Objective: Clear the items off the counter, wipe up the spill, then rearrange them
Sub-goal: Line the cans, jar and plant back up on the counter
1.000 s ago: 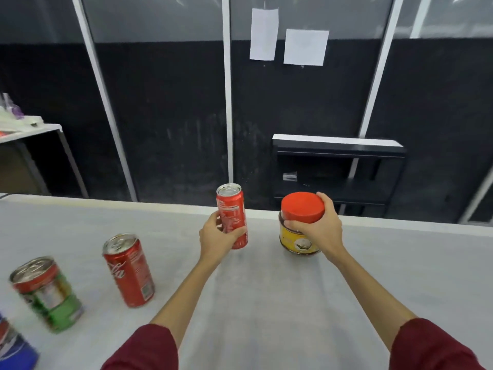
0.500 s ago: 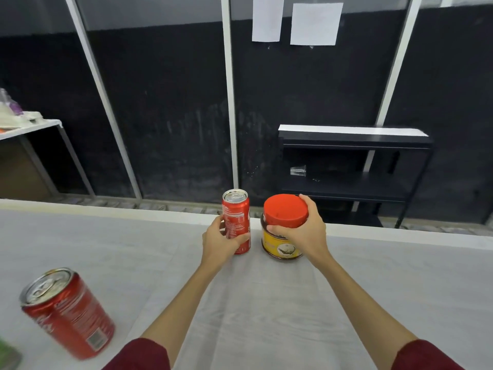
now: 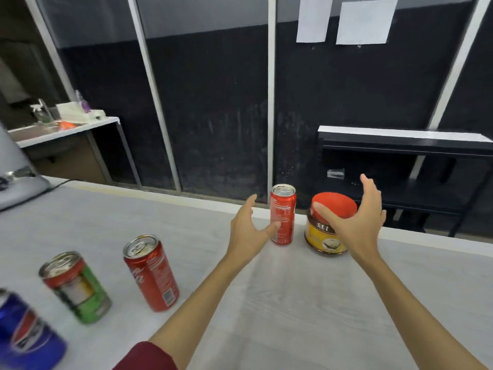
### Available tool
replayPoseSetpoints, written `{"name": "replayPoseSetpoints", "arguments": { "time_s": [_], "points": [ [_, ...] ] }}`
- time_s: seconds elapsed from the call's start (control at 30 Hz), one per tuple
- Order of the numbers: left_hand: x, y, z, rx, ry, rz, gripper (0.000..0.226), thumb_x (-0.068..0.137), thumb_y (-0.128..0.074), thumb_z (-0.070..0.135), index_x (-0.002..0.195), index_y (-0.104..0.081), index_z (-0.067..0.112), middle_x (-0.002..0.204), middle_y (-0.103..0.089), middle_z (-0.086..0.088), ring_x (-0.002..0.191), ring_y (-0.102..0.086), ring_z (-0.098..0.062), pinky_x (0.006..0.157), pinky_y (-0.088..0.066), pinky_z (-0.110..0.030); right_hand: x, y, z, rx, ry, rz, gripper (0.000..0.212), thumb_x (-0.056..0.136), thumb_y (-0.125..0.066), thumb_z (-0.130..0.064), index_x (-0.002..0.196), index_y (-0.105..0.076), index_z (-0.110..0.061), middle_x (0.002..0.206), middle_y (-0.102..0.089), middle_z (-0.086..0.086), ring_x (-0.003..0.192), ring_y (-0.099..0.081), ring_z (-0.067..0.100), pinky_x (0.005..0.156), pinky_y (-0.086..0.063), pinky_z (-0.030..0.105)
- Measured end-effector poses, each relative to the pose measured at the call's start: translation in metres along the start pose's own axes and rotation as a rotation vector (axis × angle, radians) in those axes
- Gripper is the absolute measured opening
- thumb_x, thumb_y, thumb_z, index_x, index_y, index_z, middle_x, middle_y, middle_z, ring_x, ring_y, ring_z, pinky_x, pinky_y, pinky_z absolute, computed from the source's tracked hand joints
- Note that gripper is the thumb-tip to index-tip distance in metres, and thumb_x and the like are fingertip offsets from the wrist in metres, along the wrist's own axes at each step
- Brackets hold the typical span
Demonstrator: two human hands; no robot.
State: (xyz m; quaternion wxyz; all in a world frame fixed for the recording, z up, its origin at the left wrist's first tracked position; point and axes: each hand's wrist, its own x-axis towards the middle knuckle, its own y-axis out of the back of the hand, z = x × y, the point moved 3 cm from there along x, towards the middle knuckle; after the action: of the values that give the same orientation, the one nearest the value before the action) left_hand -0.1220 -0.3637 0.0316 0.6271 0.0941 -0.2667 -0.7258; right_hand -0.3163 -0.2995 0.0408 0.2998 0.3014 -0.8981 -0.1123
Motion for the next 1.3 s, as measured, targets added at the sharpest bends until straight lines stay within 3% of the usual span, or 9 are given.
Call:
{"name": "replayPoseSetpoints", "arguments": {
  "time_s": [0.1, 0.2, 0.27, 0.37, 0.57, 0.67, 0.77, 1.07, 1.3],
  "points": [
    [-0.040, 0.071, 0.017, 0.031, -0.250, 0.118, 0.046, 0.080, -0.068, 0.033, 0.123, -0.052, 0.030, 0.132, -0.051, 0.010, 0.114, -0.046, -0.002, 0.101, -0.042, -0.026, -0.034, -0.010, -0.054, 0.158, 0.194, 0.047, 0.078, 0.068, -0.068, -0.042, 0.136, -0.038, -0.017, 0.144, -0.039, 0.006, 0.136, -0.030, 0.021, 0.111, -0.029, 0.048],
    [-0.074, 0.156, 0.007, 0.197, -0.372, 0.257, 0.031, 0.080, -0.067, 0.031, 0.111, -0.060, 0.027, 0.122, -0.055, 0.014, 0.112, -0.049, -0.001, 0.098, -0.039, -0.023, -0.077, -0.041, -0.107, 0.275, 0.304, -0.113, 0.059, 0.073, -0.069, -0.031, 0.125, -0.049, -0.014, 0.126, -0.047, -0.004, 0.116, -0.038, 0.006, 0.098, -0.036, 0.027],
    [-0.080, 0.211, -0.016, 0.348, -0.287, 0.271, 0.036, 0.078, -0.069, 0.031, 0.113, -0.059, 0.024, 0.123, -0.053, 0.011, 0.114, -0.047, -0.005, 0.100, -0.035, -0.024, -0.105, -0.070, -0.136, 0.269, 0.271, -0.380, 0.057, 0.076, -0.073, -0.032, 0.126, -0.048, -0.021, 0.128, -0.046, -0.007, 0.114, -0.039, 0.005, 0.094, -0.034, 0.023],
    [-0.069, 0.273, -0.065, 0.603, 0.052, 0.069, 0.059, 0.074, -0.072, 0.037, 0.127, -0.049, 0.025, 0.137, -0.046, -0.001, 0.125, -0.043, -0.019, 0.103, -0.035, -0.033, -0.139, -0.118, -0.158, 0.220, 0.137, -0.730, 0.069, 0.074, -0.074, -0.038, 0.132, -0.040, -0.028, 0.136, -0.043, -0.005, 0.123, -0.040, 0.012, 0.096, -0.034, 0.026],
    [-0.047, 0.303, -0.109, 0.731, 0.271, -0.291, 0.072, 0.069, -0.075, 0.042, 0.132, -0.042, 0.026, 0.135, -0.047, -0.003, 0.119, -0.048, -0.022, 0.093, -0.043, -0.031, -0.170, -0.168, -0.175, 0.203, -0.005, -0.933, 0.084, 0.068, -0.080, -0.032, 0.138, -0.034, -0.025, 0.131, -0.047, -0.002, 0.121, -0.046, 0.019, 0.094, -0.041, 0.032],
    [-0.041, 0.303, -0.107, 0.752, 0.234, -0.370, 0.057, 0.067, -0.077, 0.038, 0.118, -0.056, 0.023, 0.123, -0.055, -0.003, 0.103, -0.055, -0.020, 0.078, -0.049, -0.026, -0.173, -0.173, -0.179, 0.244, -0.022, -0.927, 0.063, 0.063, -0.083, -0.023, 0.120, -0.054, -0.020, 0.110, -0.061, -0.004, 0.101, -0.059, 0.016, 0.078, -0.048, 0.021],
    [-0.038, 0.302, -0.105, 0.747, 0.170, -0.387, 0.045, 0.065, -0.079, 0.032, 0.105, -0.065, 0.018, 0.108, -0.062, -0.003, 0.093, -0.061, -0.018, 0.074, -0.055, -0.027, -0.174, -0.173, -0.182, 0.196, -0.024, -0.841, 0.051, 0.059, -0.085, -0.025, 0.104, -0.065, -0.016, 0.101, -0.069, 0.001, 0.093, -0.064, 0.017, 0.076, -0.053, 0.025],
    [-0.026, 0.289, -0.070, 0.668, -0.054, -0.445, 0.040, 0.066, -0.079, 0.028, 0.103, -0.067, 0.018, 0.101, -0.063, 0.003, 0.088, -0.059, -0.013, 0.066, -0.051, -0.017, -0.164, -0.140, -0.174, 0.144, -0.157, -0.572, 0.045, 0.058, -0.085, -0.024, 0.099, -0.068, -0.016, 0.092, -0.067, 0.000, 0.088, -0.064, 0.018, 0.076, -0.056, 0.031],
    [-0.029, 0.209, 0.002, 0.573, -0.232, -0.481, 0.038, 0.064, -0.080, 0.029, 0.099, -0.069, 0.019, 0.099, -0.064, 0.004, 0.084, -0.059, -0.013, 0.058, -0.051, -0.015, -0.126, -0.046, -0.142, 0.114, -0.172, -0.376, 0.039, 0.058, -0.086, -0.018, 0.093, -0.069, -0.014, 0.090, -0.069, 0.002, 0.083, -0.066, 0.016, 0.073, -0.055, 0.030]
  ]
}}
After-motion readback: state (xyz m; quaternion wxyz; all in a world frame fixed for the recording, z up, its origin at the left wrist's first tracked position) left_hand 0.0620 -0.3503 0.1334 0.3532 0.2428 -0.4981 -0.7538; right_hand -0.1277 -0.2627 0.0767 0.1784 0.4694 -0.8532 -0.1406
